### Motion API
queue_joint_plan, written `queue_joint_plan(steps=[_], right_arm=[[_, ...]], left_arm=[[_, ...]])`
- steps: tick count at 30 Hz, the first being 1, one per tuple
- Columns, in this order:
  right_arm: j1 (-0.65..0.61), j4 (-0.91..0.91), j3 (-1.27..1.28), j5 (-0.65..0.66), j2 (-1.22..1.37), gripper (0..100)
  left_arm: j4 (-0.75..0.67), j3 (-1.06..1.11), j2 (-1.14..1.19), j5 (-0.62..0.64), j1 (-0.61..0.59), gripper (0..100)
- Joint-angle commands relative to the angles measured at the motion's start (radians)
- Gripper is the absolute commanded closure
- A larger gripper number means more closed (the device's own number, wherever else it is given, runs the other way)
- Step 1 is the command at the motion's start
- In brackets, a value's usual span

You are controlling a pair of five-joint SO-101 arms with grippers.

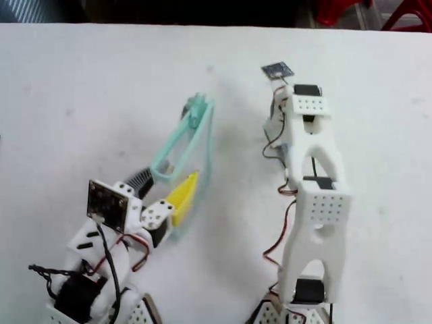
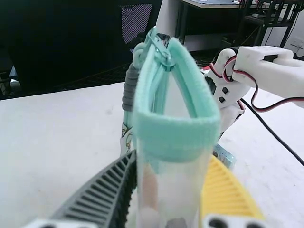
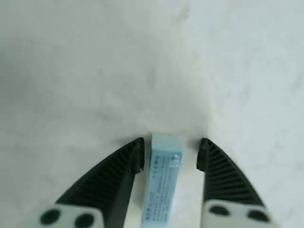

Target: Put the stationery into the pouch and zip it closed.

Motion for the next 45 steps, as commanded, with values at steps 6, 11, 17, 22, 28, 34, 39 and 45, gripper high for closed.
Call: queue_joint_plan(steps=[6,11,17,22,28,34,39,45], right_arm=[[-0.001,-0.002,-0.006,0.003,-0.013,98.9],[0.001,-0.015,-0.005,-0.060,-0.013,98.1],[-0.001,-0.076,0.044,-0.153,-0.027,98.1],[0.001,-0.101,0.068,-0.169,-0.042,98.1],[0.004,-0.105,0.077,-0.167,-0.047,98.1],[0.036,-0.171,0.190,-0.199,-0.131,98.1],[0.016,-0.329,0.454,-0.206,-0.348,98.1],[-0.081,-0.317,0.703,-0.201,-0.846,98.1]], left_arm=[[-0.025,-0.002,0.007,-0.014,0.012,80],[-0.026,-0.002,0.007,-0.014,0.012,80],[-0.038,0.002,0.007,-0.014,0.008,80],[-0.037,0.002,0.007,-0.014,0.007,80],[-0.037,0.002,0.007,-0.014,0.005,80],[-0.037,0.002,0.007,-0.014,0.005,80],[-0.037,0.002,0.007,-0.014,0.005,80],[-0.037,0.002,0.007,-0.014,0.005,80]])
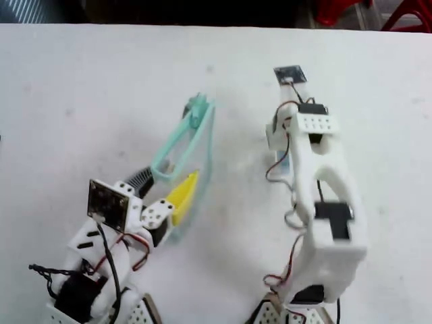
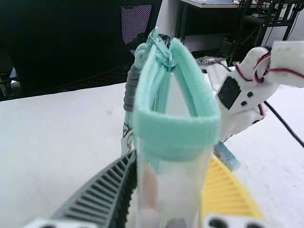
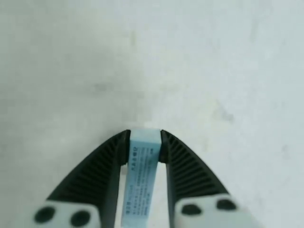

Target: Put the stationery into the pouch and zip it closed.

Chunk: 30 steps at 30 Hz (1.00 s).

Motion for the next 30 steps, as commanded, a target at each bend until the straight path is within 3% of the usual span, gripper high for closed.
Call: queue_joint_plan(steps=[1,7,14,21,25,30], right_arm=[[-0.053,0.019,0.103,-0.008,-0.390,98.1],[-0.084,0.199,0.133,0.015,-0.711,98.1],[-0.041,0.360,0.181,-0.008,-0.881,98.1],[0.105,0.344,0.298,0.017,-1.078,98.1],[0.054,0.193,0.440,0.023,-1.129,98.1],[0.054,0.182,0.437,0.021,-1.170,98.1]], left_arm=[[-0.026,0.002,0.005,-0.012,0.005,80],[-0.026,0.003,0.005,-0.012,0.012,80],[-0.072,0.018,0.005,-0.044,-0.012,80],[-0.160,0.017,0.005,-0.057,-0.124,80],[-0.153,0.034,0.005,-0.055,-0.094,80],[-0.152,0.043,0.005,-0.057,-0.050,80]])
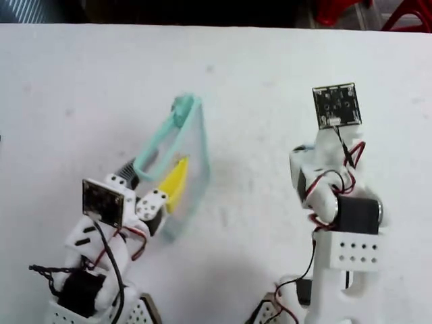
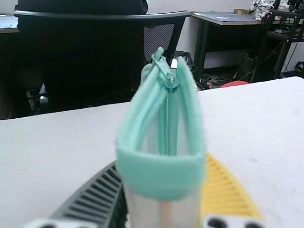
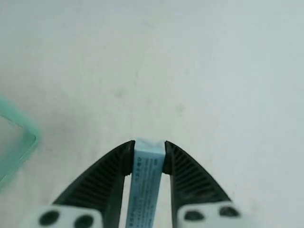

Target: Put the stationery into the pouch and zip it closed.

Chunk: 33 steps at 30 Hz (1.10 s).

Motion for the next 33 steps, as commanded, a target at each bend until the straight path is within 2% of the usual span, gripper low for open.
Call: queue_joint_plan(steps=[1,11,18,26,30,33], right_arm=[[-0.007,-0.016,-0.025,0.009,-0.042,98.1],[-0.013,-0.007,-0.035,0.017,-0.033,98.1],[-0.047,-0.004,-0.261,0.094,0.008,98.1],[-0.375,-0.005,-0.617,0.086,0.084,98.1],[-0.564,-0.035,-0.761,-0.005,0.137,98.1],[-0.673,-0.099,-0.776,-0.029,0.205,98.1]], left_arm=[[-0.028,-0.006,0.002,-0.009,0.045,80],[-0.002,-0.003,0.002,-0.008,0.047,80],[0.006,-0.003,0.002,-0.008,0.081,83],[0.006,-0.005,0.002,-0.008,0.085,82],[0.006,-0.003,0.002,-0.008,0.085,80],[0.006,-0.003,0.002,-0.008,0.085,80]])
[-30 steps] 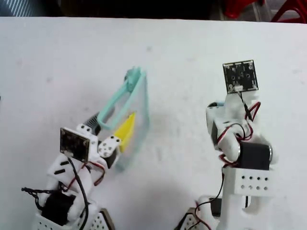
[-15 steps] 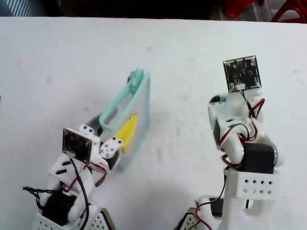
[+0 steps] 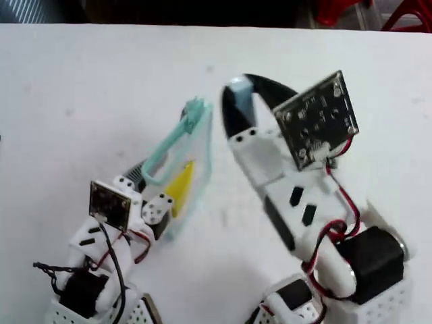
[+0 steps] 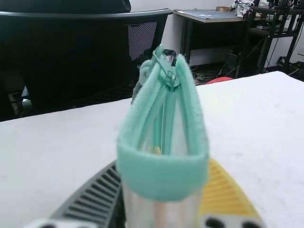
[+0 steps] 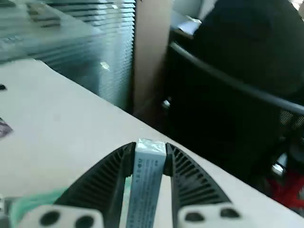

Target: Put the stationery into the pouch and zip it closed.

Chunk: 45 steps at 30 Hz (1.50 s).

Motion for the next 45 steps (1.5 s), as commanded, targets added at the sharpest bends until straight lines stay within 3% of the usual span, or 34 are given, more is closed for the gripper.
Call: queue_joint_plan(steps=[1,7,16,25,34,40,45], right_arm=[[-0.116,-0.074,-0.055,-0.026,0.091,98.1],[-0.194,-0.087,-0.060,-0.026,0.232,98.1],[-0.197,-0.077,-0.054,-0.135,0.255,98.1],[-0.194,-0.033,0.040,-0.138,0.251,98.1],[-0.194,-0.213,0.252,-0.146,0.228,98.1],[-0.205,-0.440,0.477,-0.146,0.033,98.1],[-0.213,-0.424,0.628,-0.135,-0.147,98.1]], left_arm=[[0.008,-0.009,0.004,-0.006,0.019,80],[0.005,-0.012,0.004,-0.006,0.012,79],[0.008,-0.012,0.004,-0.006,0.010,78],[0.008,-0.012,0.004,-0.006,0.010,78],[0.008,-0.012,0.004,-0.006,0.010,78],[0.002,-0.009,0.004,-0.006,0.010,78],[0.002,-0.009,0.004,-0.006,0.010,78]])
